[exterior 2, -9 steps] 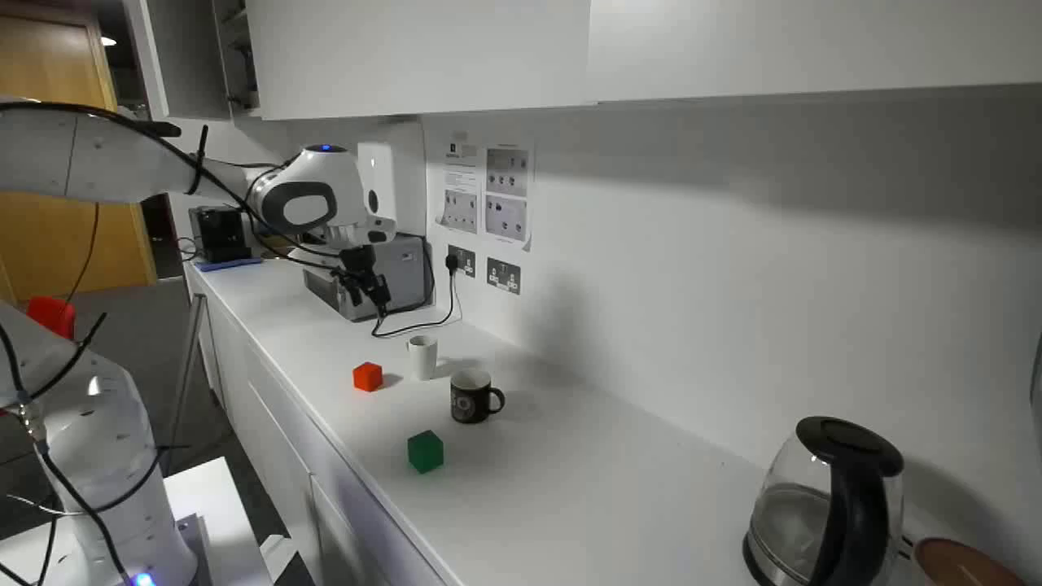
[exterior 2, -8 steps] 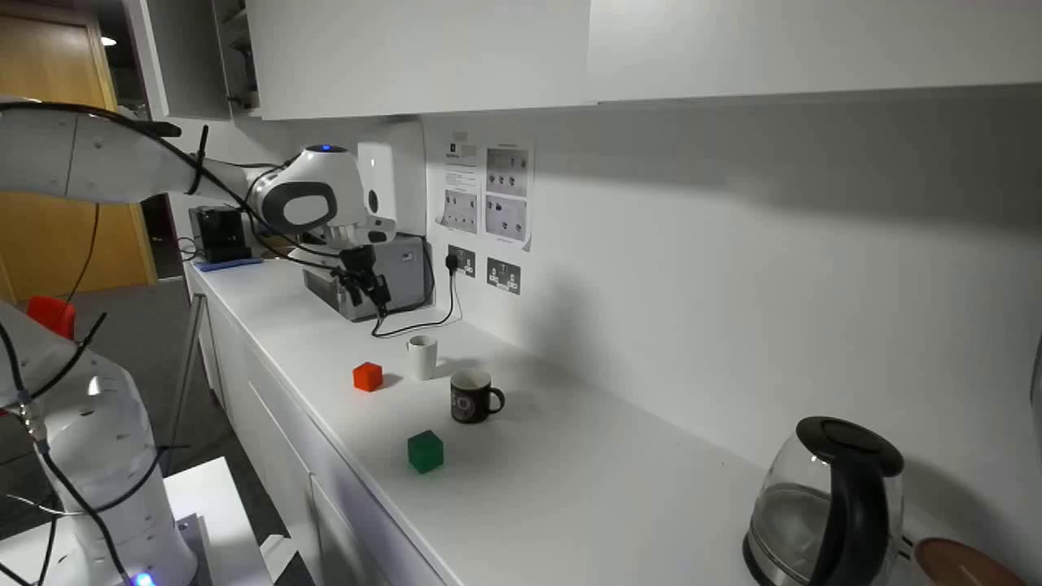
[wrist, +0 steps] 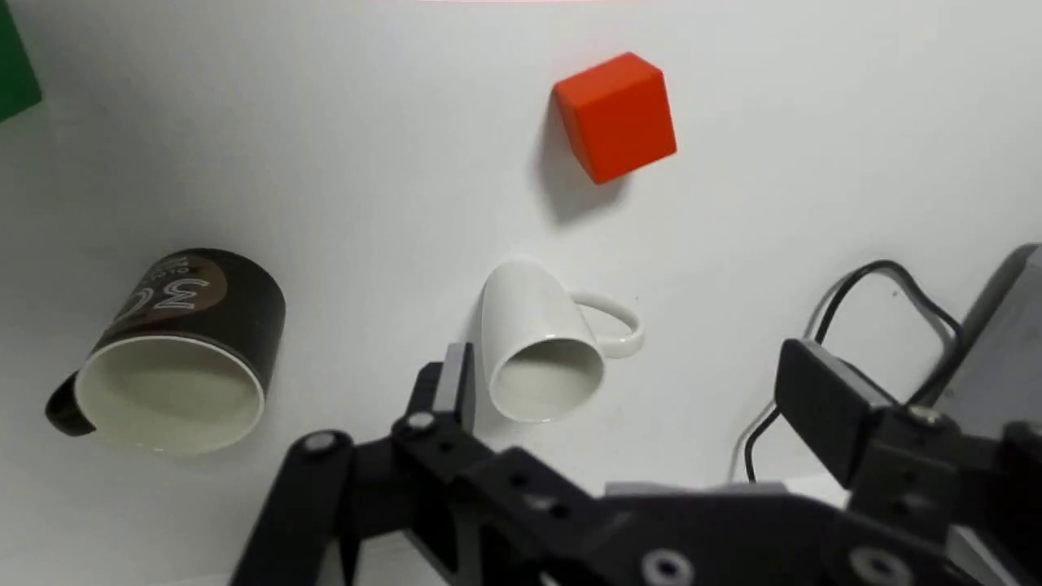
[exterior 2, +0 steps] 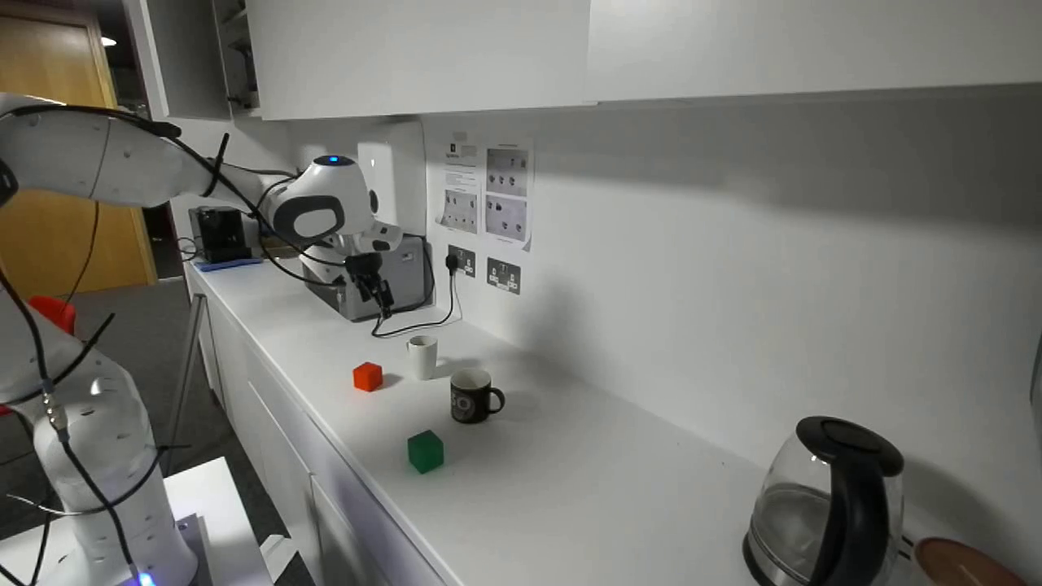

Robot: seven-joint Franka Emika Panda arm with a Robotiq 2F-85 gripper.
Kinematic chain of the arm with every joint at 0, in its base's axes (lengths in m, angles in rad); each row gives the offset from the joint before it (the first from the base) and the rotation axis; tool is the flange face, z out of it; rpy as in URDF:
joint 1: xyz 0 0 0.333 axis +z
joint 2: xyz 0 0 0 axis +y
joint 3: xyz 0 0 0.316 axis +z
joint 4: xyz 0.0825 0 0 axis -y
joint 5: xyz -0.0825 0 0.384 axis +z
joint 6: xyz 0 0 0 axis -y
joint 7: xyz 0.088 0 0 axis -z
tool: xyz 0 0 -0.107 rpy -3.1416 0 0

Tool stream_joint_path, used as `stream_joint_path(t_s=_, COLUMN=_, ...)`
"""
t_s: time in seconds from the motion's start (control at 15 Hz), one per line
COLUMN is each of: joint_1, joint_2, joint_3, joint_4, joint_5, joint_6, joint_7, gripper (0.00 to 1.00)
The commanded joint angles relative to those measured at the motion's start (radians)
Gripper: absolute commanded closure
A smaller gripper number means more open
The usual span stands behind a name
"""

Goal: Pick up the white cup and put it on the orange object, then put up the black cup and put it on the green object

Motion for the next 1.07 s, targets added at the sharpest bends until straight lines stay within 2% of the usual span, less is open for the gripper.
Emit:
stream_joint_path(t_s=0.0, joint_1=0.009, joint_2=0.072, joint_3=0.026, joint_4=0.028, joint_5=0.055, joint_6=0.134, joint_7=0.06, gripper=0.0)
stream_joint_path(t_s=0.4, joint_1=-0.021, joint_2=0.183, joint_3=0.083, joint_4=0.058, joint_5=-0.007, joint_6=0.336, joint_7=0.211, gripper=0.0)
stream_joint_path(t_s=0.6, joint_1=-0.057, joint_2=0.225, joint_3=0.106, joint_4=0.071, joint_5=-0.077, joint_6=0.421, joint_7=0.319, gripper=0.0)
stream_joint_path(t_s=1.0, joint_1=-0.131, joint_2=0.276, joint_3=0.145, joint_4=0.098, joint_5=-0.233, joint_6=0.481, joint_7=0.59, gripper=0.0)
